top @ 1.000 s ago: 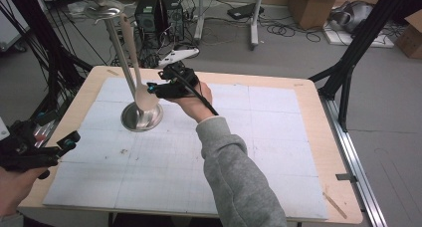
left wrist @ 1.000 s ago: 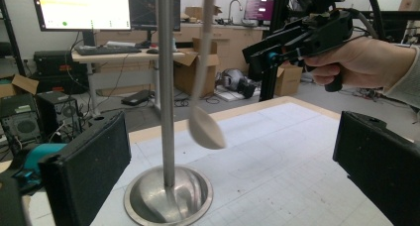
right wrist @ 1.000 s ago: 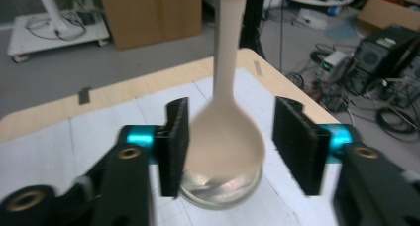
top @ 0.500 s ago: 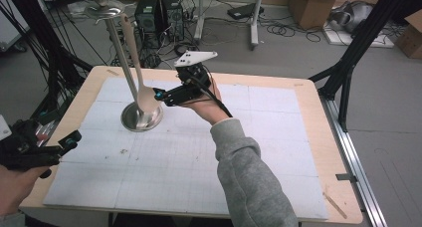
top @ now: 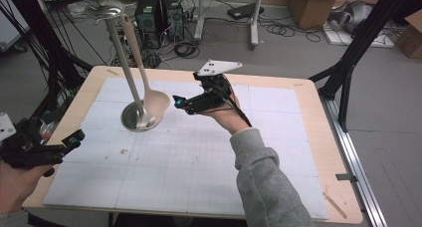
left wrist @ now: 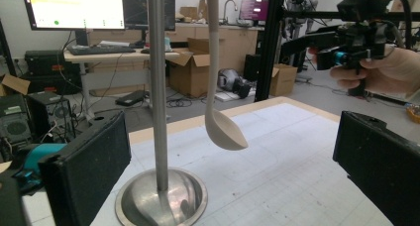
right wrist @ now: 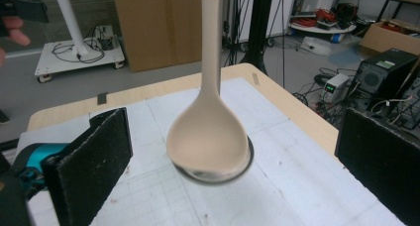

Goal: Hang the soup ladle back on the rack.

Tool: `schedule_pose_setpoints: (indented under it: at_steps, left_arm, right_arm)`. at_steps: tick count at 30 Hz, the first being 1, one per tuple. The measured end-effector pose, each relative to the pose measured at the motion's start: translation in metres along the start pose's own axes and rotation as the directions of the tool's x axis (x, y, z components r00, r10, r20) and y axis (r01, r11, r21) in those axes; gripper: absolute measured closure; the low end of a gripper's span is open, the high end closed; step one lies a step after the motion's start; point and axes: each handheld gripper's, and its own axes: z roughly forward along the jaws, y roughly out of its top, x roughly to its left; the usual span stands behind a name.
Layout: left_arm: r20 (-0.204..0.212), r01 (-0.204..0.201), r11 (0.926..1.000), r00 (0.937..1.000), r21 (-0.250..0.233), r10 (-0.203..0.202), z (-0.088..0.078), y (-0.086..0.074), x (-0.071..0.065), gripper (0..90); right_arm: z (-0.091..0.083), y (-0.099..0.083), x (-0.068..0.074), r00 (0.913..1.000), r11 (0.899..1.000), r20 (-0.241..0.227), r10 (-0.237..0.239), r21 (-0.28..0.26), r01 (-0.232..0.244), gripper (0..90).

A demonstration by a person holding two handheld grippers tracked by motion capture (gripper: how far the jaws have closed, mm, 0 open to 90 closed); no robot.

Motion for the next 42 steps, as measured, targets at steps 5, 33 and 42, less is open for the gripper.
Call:
schedule_pose_setpoints:
  at_steps: [5, 33, 42]
  left_arm:
    - [0.013, -0.013, 0.9999, 0.9998, -0.002, 0.013, 0.009, 0.000, -0.003, 1.9]
    - [0.097, -0.022, 0.9993, 0.9951, 0.030, 0.019, 0.052, -0.005, -0.015, 1.9]
    - [0.105, -0.024, 0.9992, 0.9943, 0.033, 0.020, 0.056, -0.005, -0.015, 1.9]
  right_arm:
    - [-0.025, -0.014, -0.004, 0.9998, 1.000, 0.015, 0.012, -0.016, -0.012, 0.0]
    - [-0.137, -0.098, -0.016, 0.9850, 0.984, 0.122, 0.122, -0.147, -0.104, 0.0]
    - [-0.166, -0.116, -0.020, 0.9748, 0.977, 0.165, 0.150, -0.177, -0.121, 0.0]
